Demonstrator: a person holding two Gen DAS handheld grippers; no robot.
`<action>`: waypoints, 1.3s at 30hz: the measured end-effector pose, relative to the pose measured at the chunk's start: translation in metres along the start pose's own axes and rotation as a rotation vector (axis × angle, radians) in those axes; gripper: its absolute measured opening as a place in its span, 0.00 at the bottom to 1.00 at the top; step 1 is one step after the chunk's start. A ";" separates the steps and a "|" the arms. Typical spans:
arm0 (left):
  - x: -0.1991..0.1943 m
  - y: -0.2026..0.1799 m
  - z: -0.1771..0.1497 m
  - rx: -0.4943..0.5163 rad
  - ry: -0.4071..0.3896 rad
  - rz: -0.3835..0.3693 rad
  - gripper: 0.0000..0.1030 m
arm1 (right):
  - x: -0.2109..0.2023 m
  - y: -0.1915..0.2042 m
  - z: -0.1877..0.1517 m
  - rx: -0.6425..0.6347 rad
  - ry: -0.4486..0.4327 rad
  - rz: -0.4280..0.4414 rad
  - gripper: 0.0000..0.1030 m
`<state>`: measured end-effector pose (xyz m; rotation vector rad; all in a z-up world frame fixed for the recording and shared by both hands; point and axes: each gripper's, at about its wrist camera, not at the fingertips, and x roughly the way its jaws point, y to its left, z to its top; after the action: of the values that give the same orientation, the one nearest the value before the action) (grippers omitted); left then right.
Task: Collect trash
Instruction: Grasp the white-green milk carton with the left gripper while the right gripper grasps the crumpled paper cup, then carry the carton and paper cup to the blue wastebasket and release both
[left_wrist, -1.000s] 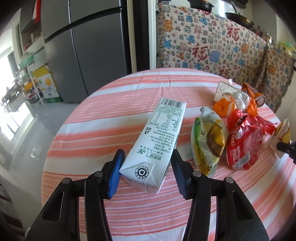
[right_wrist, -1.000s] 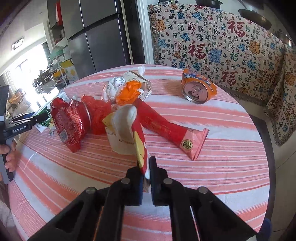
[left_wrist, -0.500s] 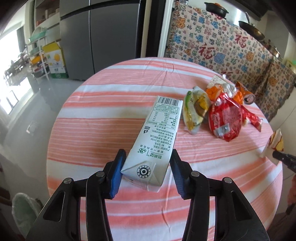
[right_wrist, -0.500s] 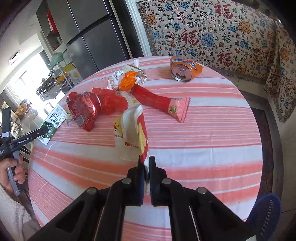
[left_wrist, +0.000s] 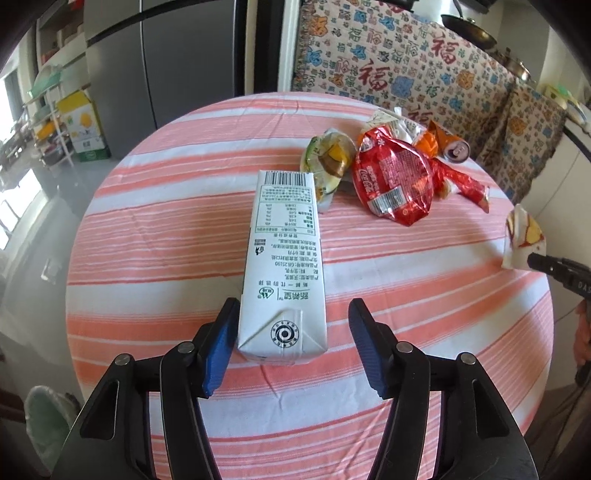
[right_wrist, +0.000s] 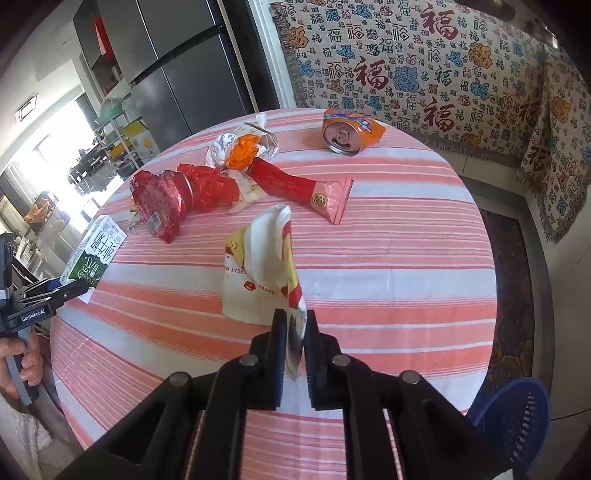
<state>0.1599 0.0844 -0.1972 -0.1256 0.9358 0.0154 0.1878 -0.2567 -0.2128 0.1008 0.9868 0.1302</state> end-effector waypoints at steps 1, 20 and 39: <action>0.000 0.000 0.002 0.003 -0.005 0.004 0.62 | 0.000 0.001 0.001 0.001 -0.002 0.006 0.22; 0.003 0.006 0.008 0.010 -0.026 0.023 0.40 | 0.016 -0.008 0.011 0.124 -0.049 0.000 0.14; -0.054 -0.108 0.016 0.120 -0.124 -0.181 0.39 | -0.073 -0.044 0.003 0.139 -0.208 -0.093 0.07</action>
<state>0.1475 -0.0185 -0.1335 -0.0968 0.7972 -0.1977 0.1536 -0.3119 -0.1571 0.1914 0.7908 -0.0336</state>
